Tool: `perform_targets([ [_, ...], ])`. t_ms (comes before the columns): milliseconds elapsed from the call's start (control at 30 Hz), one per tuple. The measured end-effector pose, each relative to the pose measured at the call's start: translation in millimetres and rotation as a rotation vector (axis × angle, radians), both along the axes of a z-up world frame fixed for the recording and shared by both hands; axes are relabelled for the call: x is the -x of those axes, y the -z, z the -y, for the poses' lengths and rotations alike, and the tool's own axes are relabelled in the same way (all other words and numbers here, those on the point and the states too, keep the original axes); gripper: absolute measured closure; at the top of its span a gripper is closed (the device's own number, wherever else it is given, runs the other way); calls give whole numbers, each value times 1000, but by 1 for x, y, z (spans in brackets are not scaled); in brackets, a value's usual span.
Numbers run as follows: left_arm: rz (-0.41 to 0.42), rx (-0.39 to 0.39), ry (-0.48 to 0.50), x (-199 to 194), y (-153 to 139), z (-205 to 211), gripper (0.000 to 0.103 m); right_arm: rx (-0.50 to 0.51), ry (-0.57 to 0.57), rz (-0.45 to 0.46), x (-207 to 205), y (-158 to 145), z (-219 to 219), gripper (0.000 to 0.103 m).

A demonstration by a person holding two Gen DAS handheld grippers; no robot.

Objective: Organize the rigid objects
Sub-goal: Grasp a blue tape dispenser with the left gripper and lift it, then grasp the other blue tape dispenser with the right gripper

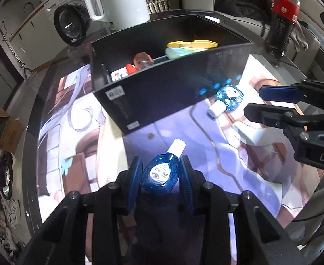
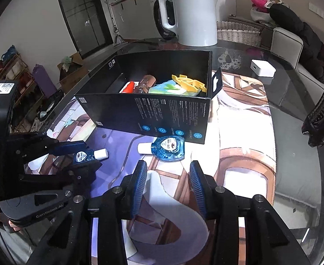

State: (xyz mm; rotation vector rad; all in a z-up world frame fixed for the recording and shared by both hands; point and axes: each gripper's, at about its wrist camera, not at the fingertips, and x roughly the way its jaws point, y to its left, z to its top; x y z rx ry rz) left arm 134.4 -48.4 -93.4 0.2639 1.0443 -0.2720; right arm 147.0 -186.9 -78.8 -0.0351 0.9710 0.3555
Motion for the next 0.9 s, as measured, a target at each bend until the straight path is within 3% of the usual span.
perform_targets([
  [200, -7, -1, -6, -9, 2, -4, 69, -7, 4, -27, -16, 8, -8, 46],
  [467, -8, -4, 9, -8, 0, -4, 69, -9, -14, -41, -24, 14, -23, 46],
  [667, -12, -1, -28, -15, 0, -15, 69, -73, -64, -103, -5, 10, -35, 46],
  [900, -22, 10, -40, -16, 1, -19, 69, -3, -53, -8, -11, -3, -32, 46],
])
